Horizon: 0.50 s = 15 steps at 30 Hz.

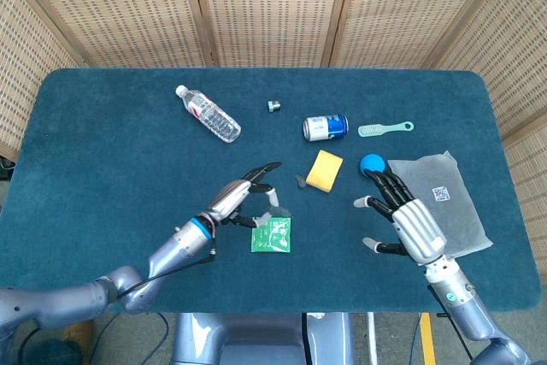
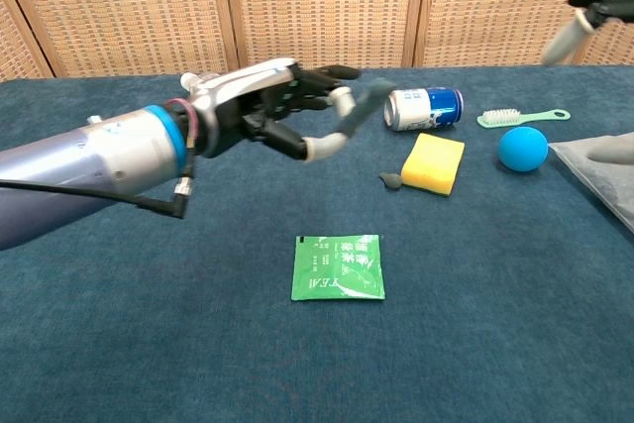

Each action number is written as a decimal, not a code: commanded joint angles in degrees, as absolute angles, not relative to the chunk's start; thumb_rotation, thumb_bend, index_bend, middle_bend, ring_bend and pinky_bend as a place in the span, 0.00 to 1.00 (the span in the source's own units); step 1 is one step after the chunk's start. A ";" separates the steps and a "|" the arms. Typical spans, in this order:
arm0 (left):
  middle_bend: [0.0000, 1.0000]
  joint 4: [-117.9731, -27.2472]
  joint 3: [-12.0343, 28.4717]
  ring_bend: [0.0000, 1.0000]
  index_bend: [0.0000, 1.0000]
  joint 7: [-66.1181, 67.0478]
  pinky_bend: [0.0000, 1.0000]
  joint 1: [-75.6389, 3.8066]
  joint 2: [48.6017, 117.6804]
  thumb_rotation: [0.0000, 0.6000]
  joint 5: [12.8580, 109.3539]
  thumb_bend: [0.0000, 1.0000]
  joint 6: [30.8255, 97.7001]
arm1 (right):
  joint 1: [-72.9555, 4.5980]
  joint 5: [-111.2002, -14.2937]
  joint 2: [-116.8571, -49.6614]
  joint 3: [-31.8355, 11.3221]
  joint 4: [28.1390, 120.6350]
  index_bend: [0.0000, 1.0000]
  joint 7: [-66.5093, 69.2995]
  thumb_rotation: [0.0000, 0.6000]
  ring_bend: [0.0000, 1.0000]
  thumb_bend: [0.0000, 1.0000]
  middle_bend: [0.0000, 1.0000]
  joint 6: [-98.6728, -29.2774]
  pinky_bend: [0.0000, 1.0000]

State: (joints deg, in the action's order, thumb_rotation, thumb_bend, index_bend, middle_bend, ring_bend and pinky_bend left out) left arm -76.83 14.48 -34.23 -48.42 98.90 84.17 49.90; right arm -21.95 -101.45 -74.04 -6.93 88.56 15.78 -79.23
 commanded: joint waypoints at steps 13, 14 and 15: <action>0.00 -72.27 17.68 0.00 0.82 -31.83 0.00 -54.83 105.29 1.00 79.12 0.49 46.23 | -29.43 -98.42 -76.29 -10.15 91.99 0.49 7.55 1.00 0.00 0.37 0.07 -72.88 0.00; 0.00 -72.25 17.75 0.00 0.82 -31.84 0.00 -54.99 105.34 1.00 79.02 0.50 46.23 | -29.60 -98.27 -76.46 -10.11 91.82 0.50 7.04 1.00 0.00 0.37 0.07 -72.74 0.00; 0.00 -72.21 17.81 0.00 0.82 -31.83 0.00 -55.17 105.39 1.00 78.91 0.51 46.26 | -29.83 -98.08 -76.67 -10.05 91.60 0.50 6.46 1.00 0.00 0.37 0.07 -72.57 0.00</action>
State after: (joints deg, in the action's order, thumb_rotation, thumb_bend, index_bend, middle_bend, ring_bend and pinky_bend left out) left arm -72.23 17.77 -31.83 -55.13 105.36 78.95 46.25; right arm -29.49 -98.38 -76.36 -10.12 91.87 7.04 -72.87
